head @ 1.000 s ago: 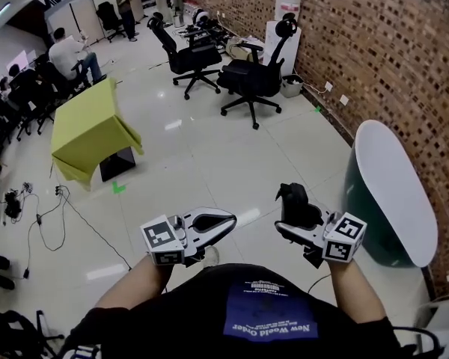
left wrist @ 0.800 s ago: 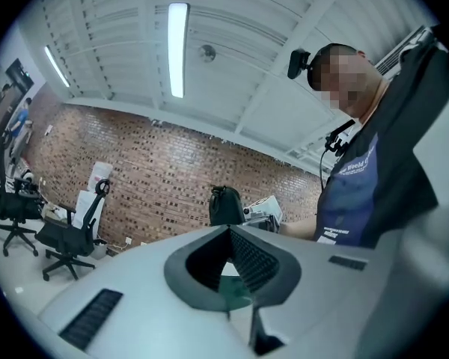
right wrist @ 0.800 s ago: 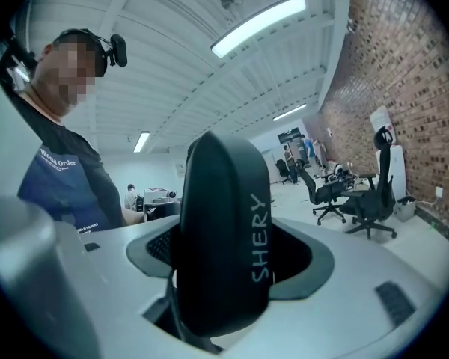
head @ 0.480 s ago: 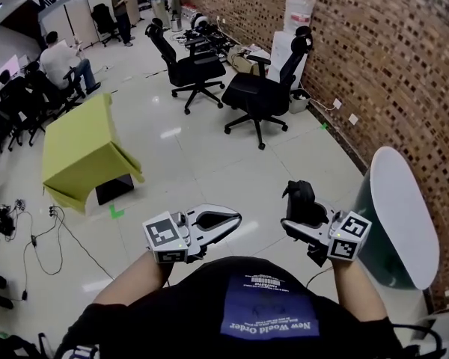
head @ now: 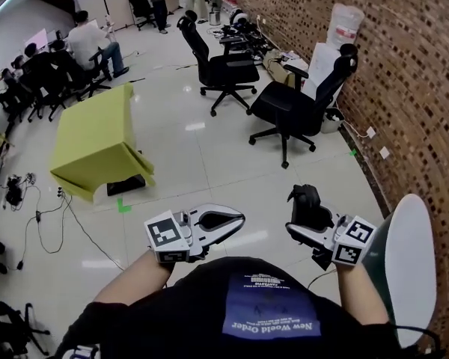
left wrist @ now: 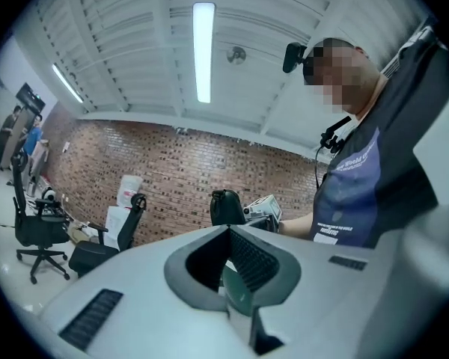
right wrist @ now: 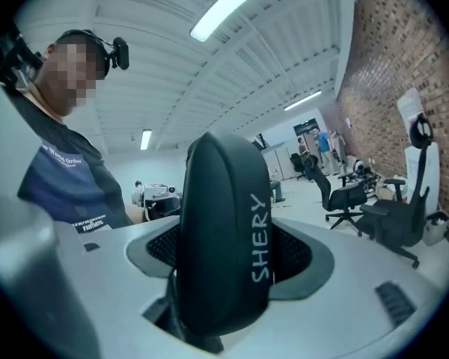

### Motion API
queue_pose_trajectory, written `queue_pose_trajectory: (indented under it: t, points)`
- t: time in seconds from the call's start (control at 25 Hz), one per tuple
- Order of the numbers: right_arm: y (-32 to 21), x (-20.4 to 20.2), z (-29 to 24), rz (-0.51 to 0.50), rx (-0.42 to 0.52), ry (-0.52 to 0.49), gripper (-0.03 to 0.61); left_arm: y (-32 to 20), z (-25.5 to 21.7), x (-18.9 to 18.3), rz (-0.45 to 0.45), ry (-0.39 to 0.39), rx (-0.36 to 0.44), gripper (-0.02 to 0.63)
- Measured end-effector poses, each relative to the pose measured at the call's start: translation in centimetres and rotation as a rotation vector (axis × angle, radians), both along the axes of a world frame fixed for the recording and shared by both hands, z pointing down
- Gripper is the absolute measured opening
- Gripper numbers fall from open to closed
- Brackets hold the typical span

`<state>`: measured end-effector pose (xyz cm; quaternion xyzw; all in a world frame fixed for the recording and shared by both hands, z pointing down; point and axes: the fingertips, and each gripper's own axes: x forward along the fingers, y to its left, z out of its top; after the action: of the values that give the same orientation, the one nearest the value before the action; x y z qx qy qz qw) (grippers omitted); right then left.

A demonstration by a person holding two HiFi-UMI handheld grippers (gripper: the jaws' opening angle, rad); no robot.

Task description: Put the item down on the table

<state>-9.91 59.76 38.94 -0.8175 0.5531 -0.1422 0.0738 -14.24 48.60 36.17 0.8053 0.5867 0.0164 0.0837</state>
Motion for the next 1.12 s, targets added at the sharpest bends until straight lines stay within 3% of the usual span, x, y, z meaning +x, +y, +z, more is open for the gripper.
queue_pose_trajectory:
  t: [0.28, 0.6, 0.92, 1.12]
  points:
    - [-0.7, 10.8, 0.0, -0.195, -0.018, 0.024, 0.319, -0.4, -0.1, 8.9, -0.223, -0.02, -0.015, 0.003]
    - [-7.8, 19.9, 0.6, -0.345, -0.004, 0.005, 0.319, -7.0, 1.0, 15.4, -0.398, -0.053, -0.019, 0.005]
    - [-20.2, 28.8, -0.5, -0.402, -0.007, 0.008, 0.319, -18.6, 0.5, 23.9, -0.448, -0.022, -0.054, 0.003]
    - [-27.4, 34.2, -1.0, -0.418, -0.007, 0.025, 0.319, -25.5, 0.0, 29.3, -0.444, -0.003, -0.03, 0.003]
